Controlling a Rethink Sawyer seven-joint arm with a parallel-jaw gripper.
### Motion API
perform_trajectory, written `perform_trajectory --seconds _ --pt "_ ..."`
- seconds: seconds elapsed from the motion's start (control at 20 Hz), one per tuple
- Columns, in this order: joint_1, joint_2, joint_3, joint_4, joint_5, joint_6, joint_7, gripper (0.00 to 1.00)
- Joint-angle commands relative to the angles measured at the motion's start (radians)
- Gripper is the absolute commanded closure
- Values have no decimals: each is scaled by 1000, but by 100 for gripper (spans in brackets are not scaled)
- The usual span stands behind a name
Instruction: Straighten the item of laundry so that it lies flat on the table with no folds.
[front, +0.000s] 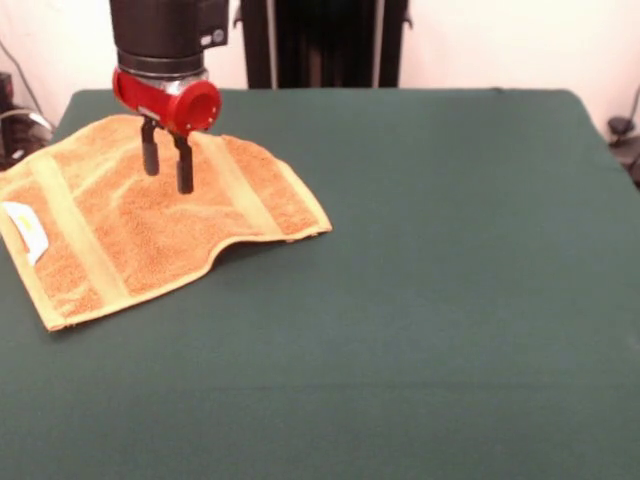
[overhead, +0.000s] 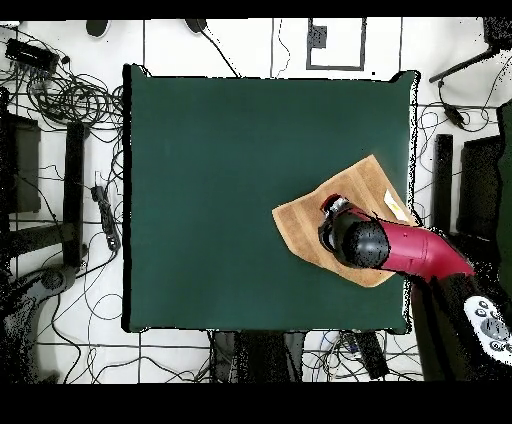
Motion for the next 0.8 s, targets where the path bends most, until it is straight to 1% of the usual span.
perform_trajectory --seconds 0.05,0.3,0.4,0.5,0.6,0.75,0.8 --pt "-147 0 249 -3 -134 309 -618 0" --pt "-160 26 286 -50 -170 338 -611 0" --pt "-162 42 307 -84 -172 355 -607 0" --pt "-151 55 326 -147 -170 390 -628 0" --pt "-142 76 343 -206 -150 450 -654 0" --pt "-136 111 351 -234 -132 435 -626 0" --pt "-130 124 342 -226 -127 419 -595 0"
